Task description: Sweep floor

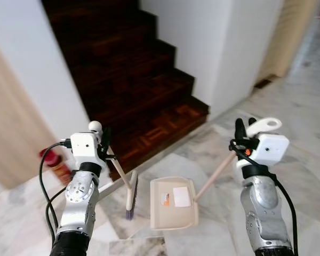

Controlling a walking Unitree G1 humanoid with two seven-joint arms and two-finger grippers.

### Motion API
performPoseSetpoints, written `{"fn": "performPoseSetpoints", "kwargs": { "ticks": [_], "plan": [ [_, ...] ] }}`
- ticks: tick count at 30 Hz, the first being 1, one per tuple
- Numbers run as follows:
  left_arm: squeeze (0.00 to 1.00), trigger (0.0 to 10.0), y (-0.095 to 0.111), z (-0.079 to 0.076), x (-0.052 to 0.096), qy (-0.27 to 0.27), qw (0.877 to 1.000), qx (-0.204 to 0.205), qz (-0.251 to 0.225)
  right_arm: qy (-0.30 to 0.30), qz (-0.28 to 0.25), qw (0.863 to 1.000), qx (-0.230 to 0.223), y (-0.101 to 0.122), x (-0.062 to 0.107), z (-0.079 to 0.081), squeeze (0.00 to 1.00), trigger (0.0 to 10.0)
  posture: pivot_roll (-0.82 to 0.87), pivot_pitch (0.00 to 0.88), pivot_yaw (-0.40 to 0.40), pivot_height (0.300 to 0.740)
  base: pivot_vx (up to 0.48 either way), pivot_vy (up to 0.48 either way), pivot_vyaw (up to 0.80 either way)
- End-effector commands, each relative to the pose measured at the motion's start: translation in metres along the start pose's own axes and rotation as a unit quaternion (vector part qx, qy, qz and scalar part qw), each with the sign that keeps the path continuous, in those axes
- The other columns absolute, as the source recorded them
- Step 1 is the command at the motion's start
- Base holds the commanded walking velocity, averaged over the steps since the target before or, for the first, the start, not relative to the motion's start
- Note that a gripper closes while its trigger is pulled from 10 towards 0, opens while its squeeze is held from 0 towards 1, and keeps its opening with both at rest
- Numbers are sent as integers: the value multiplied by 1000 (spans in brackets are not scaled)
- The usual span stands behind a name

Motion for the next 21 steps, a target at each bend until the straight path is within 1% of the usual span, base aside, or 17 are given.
{"fn": "performPoseSetpoints", "kwargs": {
  "ticks": [1, 9, 21],
  "plan": [
    [0, 10000, 14, 0, -4, -3, 1000, -2, -28, 10, -32, 999, -3, 14, -5, 8, 0, 10000, -68, 0, 9, 740, 0, 0, 800],
    [0, 10000, 13, 2, -3, 0, 1000, -5, -24, 11, -30, 999, -4, 14, -5, 8, 0, 10000, -63, 0, 7, 740, 0, 0, 800],
    [0, 10000, 14, 2, -3, 2, 1000, -5, -24, 10, -30, 999, -4, 15, -7, 7, 0, 10000, -59, 29, 4, 740, 0, 0, 800]
  ]
}}
Point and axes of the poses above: a point about 5 cm out from each wrist's last joint towards the gripper, its own x axis pointing back from the gripper into the wrist, its own y axis along the axis of the wrist's last joint, z = x × y, the point moved 3 cm from there along -x, pointing out of the wrist towards the gripper, and after that the axes turned 4 degrees about -x, right-handed, at the moved point
